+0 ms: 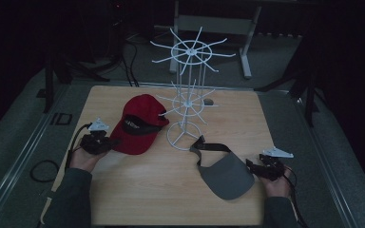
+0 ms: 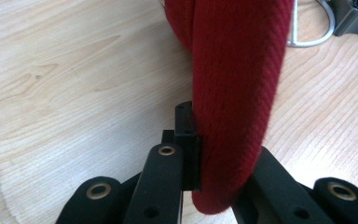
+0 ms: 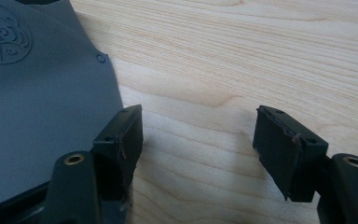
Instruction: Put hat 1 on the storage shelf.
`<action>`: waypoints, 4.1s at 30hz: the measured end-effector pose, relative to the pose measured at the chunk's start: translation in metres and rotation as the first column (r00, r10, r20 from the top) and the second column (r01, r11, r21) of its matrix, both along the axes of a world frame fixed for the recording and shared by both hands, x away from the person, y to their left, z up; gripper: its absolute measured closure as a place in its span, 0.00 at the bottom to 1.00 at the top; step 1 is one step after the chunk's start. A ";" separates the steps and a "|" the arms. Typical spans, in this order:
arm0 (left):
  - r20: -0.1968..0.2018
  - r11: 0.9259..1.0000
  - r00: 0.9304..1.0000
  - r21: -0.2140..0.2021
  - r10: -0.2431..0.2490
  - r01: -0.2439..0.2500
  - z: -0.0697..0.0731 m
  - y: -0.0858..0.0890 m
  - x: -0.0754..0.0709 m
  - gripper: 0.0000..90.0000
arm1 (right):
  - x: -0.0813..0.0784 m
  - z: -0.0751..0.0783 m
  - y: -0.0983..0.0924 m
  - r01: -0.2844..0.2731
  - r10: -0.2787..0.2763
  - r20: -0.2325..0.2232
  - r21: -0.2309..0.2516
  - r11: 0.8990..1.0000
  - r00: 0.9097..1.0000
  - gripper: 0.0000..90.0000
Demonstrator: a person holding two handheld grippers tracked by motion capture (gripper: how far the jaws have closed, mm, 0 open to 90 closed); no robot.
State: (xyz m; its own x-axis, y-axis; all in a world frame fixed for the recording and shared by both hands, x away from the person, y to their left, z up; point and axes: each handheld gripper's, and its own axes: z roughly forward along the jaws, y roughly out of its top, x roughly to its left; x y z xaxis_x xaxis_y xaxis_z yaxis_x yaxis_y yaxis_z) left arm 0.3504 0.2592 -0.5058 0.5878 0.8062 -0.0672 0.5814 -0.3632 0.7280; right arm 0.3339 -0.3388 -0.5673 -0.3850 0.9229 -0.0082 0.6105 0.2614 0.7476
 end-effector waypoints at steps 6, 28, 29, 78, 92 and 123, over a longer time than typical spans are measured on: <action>0.034 1.000 0.999 -0.002 0.019 -0.019 0.008 0.003 -0.003 0.96 | 0.000 0.000 0.000 0.000 0.000 0.000 0.000 1.000 1.000 0.37; 0.164 0.994 0.981 -0.051 0.106 -0.099 0.045 0.011 -0.012 0.95 | 0.000 0.000 0.000 0.000 0.000 0.000 0.000 1.000 1.000 0.37; 0.174 0.993 0.978 -0.058 0.115 -0.107 0.048 0.011 -0.012 0.95 | 0.000 0.000 0.000 0.000 0.000 0.000 0.001 1.000 1.000 0.37; 0.338 0.953 0.908 -0.254 0.248 -0.166 0.105 0.014 -0.022 0.95 | 0.000 0.000 0.000 0.000 0.000 0.001 0.001 1.000 1.000 0.37; 0.353 0.950 0.905 -0.278 0.239 -0.142 0.117 0.012 -0.022 0.95 | 0.000 0.000 0.000 0.000 0.000 0.000 0.001 1.000 1.000 0.37; 0.350 0.922 0.902 -0.371 0.251 -0.112 0.142 0.007 -0.016 0.95 | 0.000 0.000 0.000 0.000 0.000 0.001 0.001 1.000 1.000 0.37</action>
State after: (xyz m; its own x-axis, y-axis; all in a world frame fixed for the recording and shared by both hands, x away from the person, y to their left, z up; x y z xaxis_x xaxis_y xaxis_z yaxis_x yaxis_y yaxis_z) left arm 0.3341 0.2663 -0.3641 0.4678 0.8708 -0.1512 0.2627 0.0264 0.9645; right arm 0.3337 -0.3387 -0.5673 -0.3850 0.9229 -0.0079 0.6099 0.2608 0.7484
